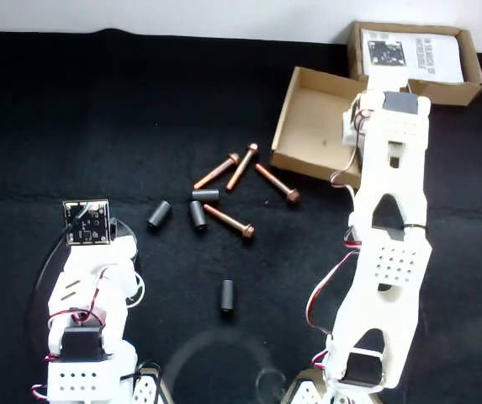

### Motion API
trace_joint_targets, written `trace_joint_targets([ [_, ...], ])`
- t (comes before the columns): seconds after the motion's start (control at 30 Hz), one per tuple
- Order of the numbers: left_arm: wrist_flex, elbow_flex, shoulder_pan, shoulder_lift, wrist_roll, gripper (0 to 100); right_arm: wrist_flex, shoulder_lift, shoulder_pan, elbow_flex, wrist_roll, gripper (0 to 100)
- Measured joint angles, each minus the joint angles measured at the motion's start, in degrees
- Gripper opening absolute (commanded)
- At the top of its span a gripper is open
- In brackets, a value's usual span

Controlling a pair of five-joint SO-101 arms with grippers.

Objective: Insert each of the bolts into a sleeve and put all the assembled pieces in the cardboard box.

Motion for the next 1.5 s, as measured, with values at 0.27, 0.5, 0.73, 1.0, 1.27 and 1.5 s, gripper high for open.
trace_joint_targets([
  [0.27,0.0,0.0,0.0,0.0,0.0,1,16.5,-0.1,-6.0,-14.5,0.0,26.0],
  [0.5,0.0,0.0,0.0,0.0,0.0,1,23.4,-0.3,-9.3,-27.5,-1.5,26.0],
  [0.73,0.0,0.0,0.0,0.0,0.0,1,23.5,-10.0,-14.9,-15.6,-2.2,26.0],
  [1.0,0.0,0.0,0.0,0.0,0.0,1,23.5,-26.8,-25.8,8.3,-1.9,26.0],
  [1.27,0.0,0.0,-0.4,0.0,0.0,1,23.5,-34.5,-35.8,24.4,19.5,26.0],
  [1.5,0.0,0.0,-0.4,0.0,0.0,1,18.3,-34.5,-39.1,25.9,30.7,26.0],
])
